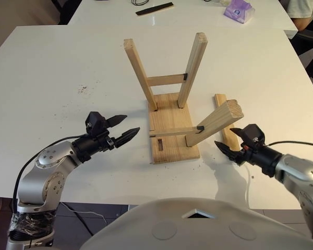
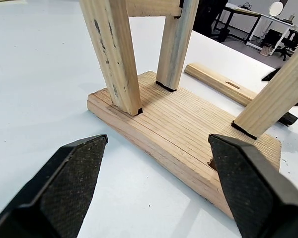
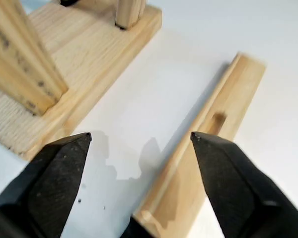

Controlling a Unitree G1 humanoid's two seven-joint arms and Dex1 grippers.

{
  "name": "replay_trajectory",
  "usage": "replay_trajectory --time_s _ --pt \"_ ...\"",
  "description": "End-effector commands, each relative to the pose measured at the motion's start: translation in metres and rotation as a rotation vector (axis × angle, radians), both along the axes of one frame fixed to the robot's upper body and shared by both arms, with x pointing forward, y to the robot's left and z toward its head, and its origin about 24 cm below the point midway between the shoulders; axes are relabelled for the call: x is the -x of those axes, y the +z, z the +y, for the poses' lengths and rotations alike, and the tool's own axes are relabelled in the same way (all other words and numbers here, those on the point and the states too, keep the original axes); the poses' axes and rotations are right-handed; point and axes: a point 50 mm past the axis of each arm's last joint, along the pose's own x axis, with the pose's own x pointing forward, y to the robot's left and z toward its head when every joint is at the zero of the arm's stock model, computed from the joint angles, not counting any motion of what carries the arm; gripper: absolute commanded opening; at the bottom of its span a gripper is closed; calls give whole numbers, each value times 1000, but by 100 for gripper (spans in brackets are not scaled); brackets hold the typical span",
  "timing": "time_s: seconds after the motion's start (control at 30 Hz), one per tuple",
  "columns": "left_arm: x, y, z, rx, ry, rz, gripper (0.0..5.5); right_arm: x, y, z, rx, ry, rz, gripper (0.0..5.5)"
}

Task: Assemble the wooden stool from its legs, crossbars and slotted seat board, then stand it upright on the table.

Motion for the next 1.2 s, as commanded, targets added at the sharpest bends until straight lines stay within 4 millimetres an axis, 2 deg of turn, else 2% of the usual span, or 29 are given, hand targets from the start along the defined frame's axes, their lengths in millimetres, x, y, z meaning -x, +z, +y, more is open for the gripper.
replay_trajectory --time_s 0.03,0.23,0.33,0.57,0.77,0.97,1.03,1.1,1.2 --pt "-2 5 -1 4 8 -30 377 0 -5 -4 36 -95 -36 368" --pt "0 4 -3 10 13 -30 377 -6 -12 -12 107 -102 -92 368" --pt "-2 3 -3 12 14 -33 377 -5 -26 -19 114 -135 -51 368" --pt "-4 3 -5 12 7 -33 377 1 -44 -17 60 -171 7 368" --pt "-8 7 1 21 44 -52 377 -2 -44 -14 10 -175 -13 284" --pt "-26 11 14 7 207 -113 377 -15 -41 -19 -8 -165 -63 205" --pt "-30 16 16 2 239 -128 377 -22 -36 -24 -7 -164 -93 205" --pt "-33 29 15 -1 237 -154 377 -44 -20 -38 -3 -183 -186 205" --pt "-24 77 -10 145 39 -281 377 -92 36 -62 -85 -168 -477 205"
